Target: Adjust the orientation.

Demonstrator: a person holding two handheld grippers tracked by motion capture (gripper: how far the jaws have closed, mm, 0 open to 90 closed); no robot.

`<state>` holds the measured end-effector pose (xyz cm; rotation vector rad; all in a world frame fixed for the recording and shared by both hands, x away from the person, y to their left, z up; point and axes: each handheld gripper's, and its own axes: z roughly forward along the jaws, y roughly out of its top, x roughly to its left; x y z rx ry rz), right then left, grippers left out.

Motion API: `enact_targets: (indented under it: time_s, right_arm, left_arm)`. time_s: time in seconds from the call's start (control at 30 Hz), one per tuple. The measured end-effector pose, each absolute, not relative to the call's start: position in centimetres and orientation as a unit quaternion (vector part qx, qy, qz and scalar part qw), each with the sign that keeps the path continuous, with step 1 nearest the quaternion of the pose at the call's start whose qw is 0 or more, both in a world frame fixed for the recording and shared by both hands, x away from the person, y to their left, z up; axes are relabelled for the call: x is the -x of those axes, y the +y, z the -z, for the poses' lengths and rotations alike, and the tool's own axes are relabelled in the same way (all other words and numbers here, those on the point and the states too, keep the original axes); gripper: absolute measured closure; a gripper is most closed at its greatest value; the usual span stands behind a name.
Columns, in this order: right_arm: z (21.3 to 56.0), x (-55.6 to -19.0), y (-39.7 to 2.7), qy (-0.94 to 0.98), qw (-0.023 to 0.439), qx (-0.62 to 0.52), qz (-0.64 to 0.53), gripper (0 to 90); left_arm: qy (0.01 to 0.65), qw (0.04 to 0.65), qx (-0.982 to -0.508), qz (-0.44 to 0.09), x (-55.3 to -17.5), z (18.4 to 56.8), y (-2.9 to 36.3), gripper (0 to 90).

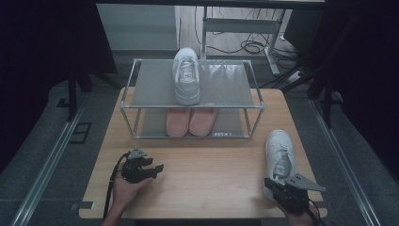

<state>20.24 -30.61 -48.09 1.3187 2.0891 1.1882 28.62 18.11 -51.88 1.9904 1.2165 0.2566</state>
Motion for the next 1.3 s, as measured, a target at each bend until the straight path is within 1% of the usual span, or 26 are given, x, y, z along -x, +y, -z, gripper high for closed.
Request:
enact_targets:
  time_s: [0.17, 0.5, 0.63, 0.77, 1.0, 1.3]
  right_arm:
    - [48.2, -19.8, -31.4, 0.745, 0.215, -0.475, -0.416, 89.9]
    - [48.3, -19.4, -33.2, 0.736, 0.224, -0.488, -0.413, 89.9]
    - [48.1, -19.3, -33.9, 0.731, 0.239, -0.492, -0.408, 89.9]
    - [48.2, -19.2, -34.8, 0.727, 0.244, -0.499, -0.405, 89.9]
    - [48.2, -19.2, -35.9, 0.721, 0.232, -0.505, -0.415, 90.0]
    - [48.2, -19.3, -36.6, 0.720, 0.231, -0.509, -0.412, 90.0]
  left_arm:
    - [0.480, 0.387, -0.781, -0.100, -28.6, 51.9, 18.1, 42.2]
    - [0.478, 0.384, -0.784, -0.099, -28.7, 52.0, 18.0, 42.1]
    - [0.478, 0.383, -0.784, -0.098, -28.7, 52.1, 18.0, 42.2]
    - [0.479, 0.382, -0.785, -0.097, -28.7, 52.2, 17.9, 42.2]
    - [0.478, 0.379, -0.787, -0.095, -28.8, 52.3, 17.9, 42.1]
    - [0.479, 0.379, -0.786, -0.095, -28.8, 52.4, 18.0, 42.1]
